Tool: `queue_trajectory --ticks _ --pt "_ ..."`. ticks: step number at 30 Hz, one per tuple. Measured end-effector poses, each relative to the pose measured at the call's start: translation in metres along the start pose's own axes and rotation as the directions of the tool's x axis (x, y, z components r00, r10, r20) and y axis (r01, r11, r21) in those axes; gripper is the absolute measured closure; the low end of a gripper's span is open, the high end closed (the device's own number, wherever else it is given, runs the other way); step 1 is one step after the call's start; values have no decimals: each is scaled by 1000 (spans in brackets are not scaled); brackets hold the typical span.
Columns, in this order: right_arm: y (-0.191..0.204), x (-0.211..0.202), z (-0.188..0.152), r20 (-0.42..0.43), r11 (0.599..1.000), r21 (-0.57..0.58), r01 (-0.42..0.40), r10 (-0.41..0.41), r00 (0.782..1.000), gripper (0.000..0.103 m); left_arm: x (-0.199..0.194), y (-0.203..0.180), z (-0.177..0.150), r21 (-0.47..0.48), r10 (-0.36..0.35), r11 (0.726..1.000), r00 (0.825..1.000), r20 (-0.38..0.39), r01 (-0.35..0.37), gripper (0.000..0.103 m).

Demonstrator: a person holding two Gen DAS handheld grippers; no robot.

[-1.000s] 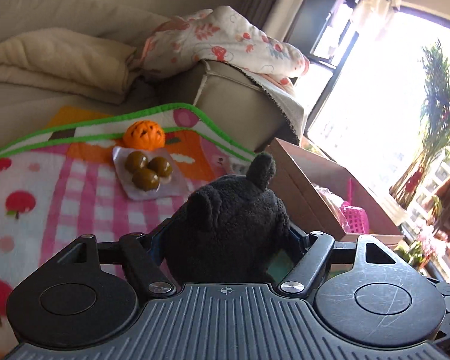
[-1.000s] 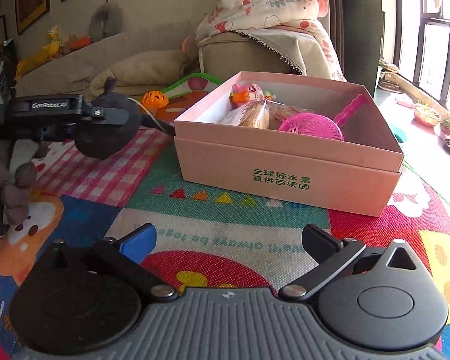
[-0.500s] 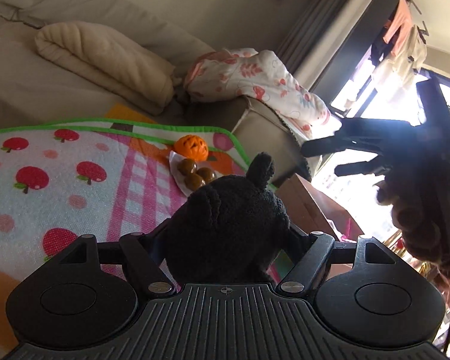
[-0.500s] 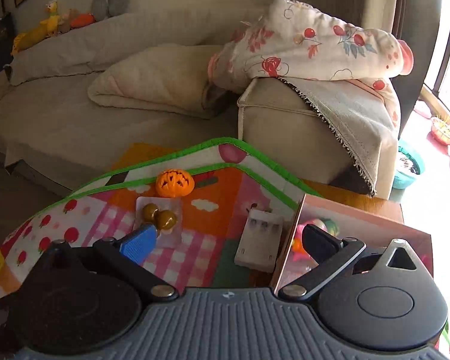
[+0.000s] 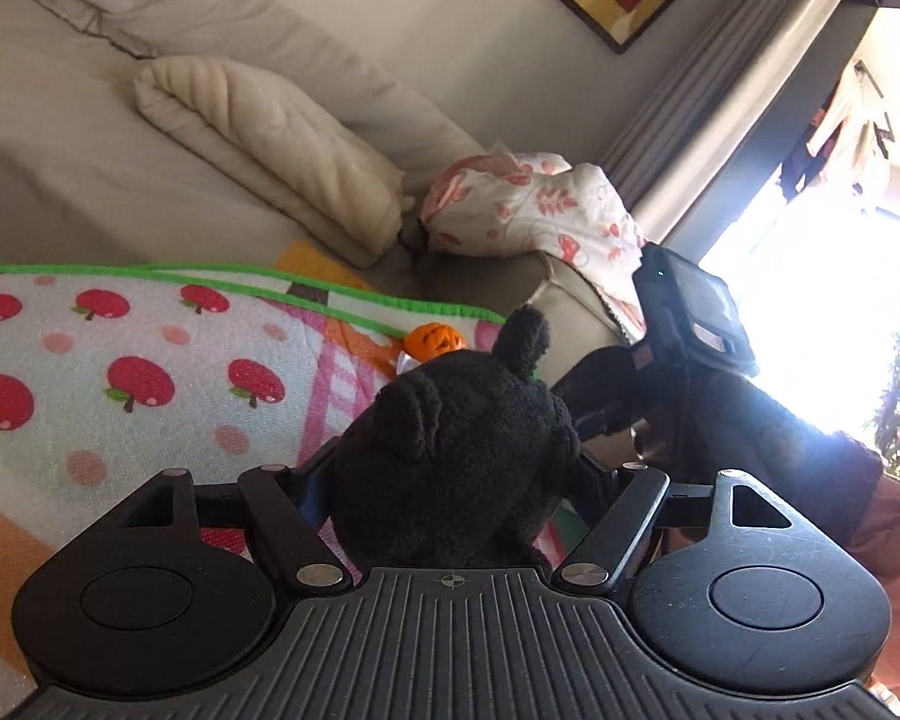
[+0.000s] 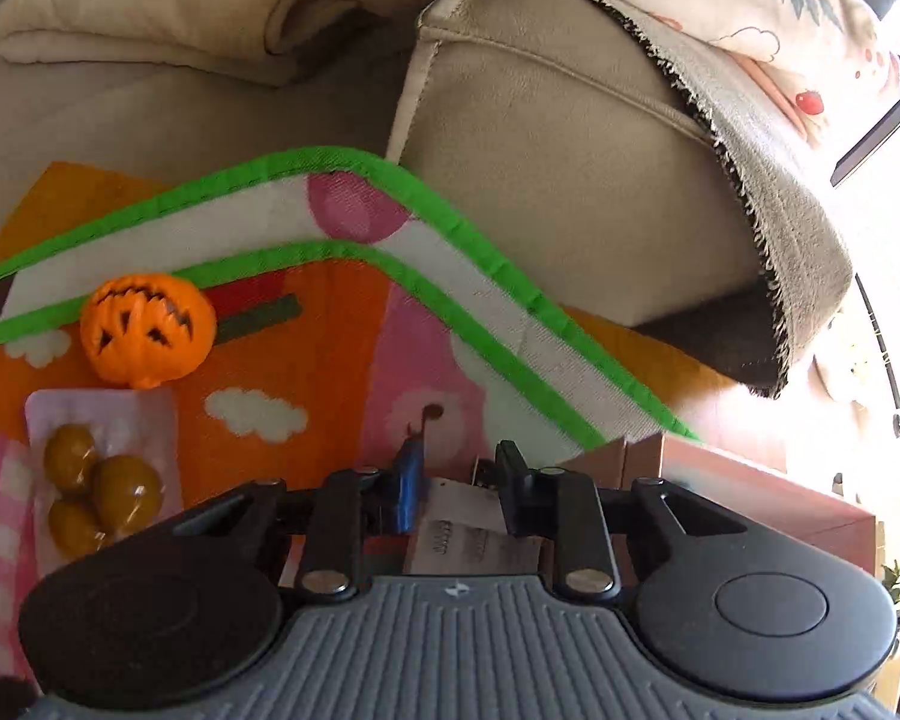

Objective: Organize objects
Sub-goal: 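Grasp the orange pumpkin toy with the right gripper while the left holds the plush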

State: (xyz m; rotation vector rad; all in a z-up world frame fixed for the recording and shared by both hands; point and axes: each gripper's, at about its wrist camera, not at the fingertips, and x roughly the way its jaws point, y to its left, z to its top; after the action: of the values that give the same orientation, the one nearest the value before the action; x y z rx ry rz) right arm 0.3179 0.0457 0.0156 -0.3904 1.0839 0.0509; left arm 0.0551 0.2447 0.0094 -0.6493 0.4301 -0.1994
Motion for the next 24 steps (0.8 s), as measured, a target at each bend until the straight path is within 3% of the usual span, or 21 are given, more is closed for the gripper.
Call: queue_trajectory --ticks 3,5,8,10,12,13,16,19,20,21,22,24 --pt "-3 -17 -28 -62 996 -19 -85 84 995 77 -2 1 1 -25 -3 1000 1000 -2 3 24" --pt "5 -34 -51 -100 985 -104 -141 130 986 77 -2 3 2 -43 12 999 1000 -8 -12 24" --pt "13 -60 -64 -74 963 -150 -225 216 974 73 -1 4 2 -48 63 997 998 -5 -63 24" --pt "20 -76 -57 20 955 -135 -264 269 963 45 0 8 3 -64 85 994 996 4 -85 24" --pt "30 -81 -42 108 956 -111 -271 282 953 26 0 14 4 -84 109 991 994 13 -107 24" --pt "40 -78 -26 143 956 -95 -277 289 947 22 0 17 5 -91 125 988 992 18 -123 24" --pt "65 -55 14 202 967 -59 -247 254 946 22 0 23 6 -106 151 983 988 31 -147 24" --pt "77 -28 41 203 975 -2 -222 218 955 23 2 28 6 -119 143 983 989 25 -139 24" --pt "78 -22 45 194 976 6 -219 214 957 27 4 29 6 -126 139 983 990 20 -135 24" --pt "79 -16 46 184 976 1 -219 215 959 41 4 30 6 -131 137 982 990 17 -134 24" --pt "79 -13 45 168 974 -21 -227 227 959 48 4 31 7 -134 134 982 991 17 -131 24" --pt "79 -17 34 181 971 -85 -222 234 955 48 3 32 7 -138 127 983 992 16 -123 24"
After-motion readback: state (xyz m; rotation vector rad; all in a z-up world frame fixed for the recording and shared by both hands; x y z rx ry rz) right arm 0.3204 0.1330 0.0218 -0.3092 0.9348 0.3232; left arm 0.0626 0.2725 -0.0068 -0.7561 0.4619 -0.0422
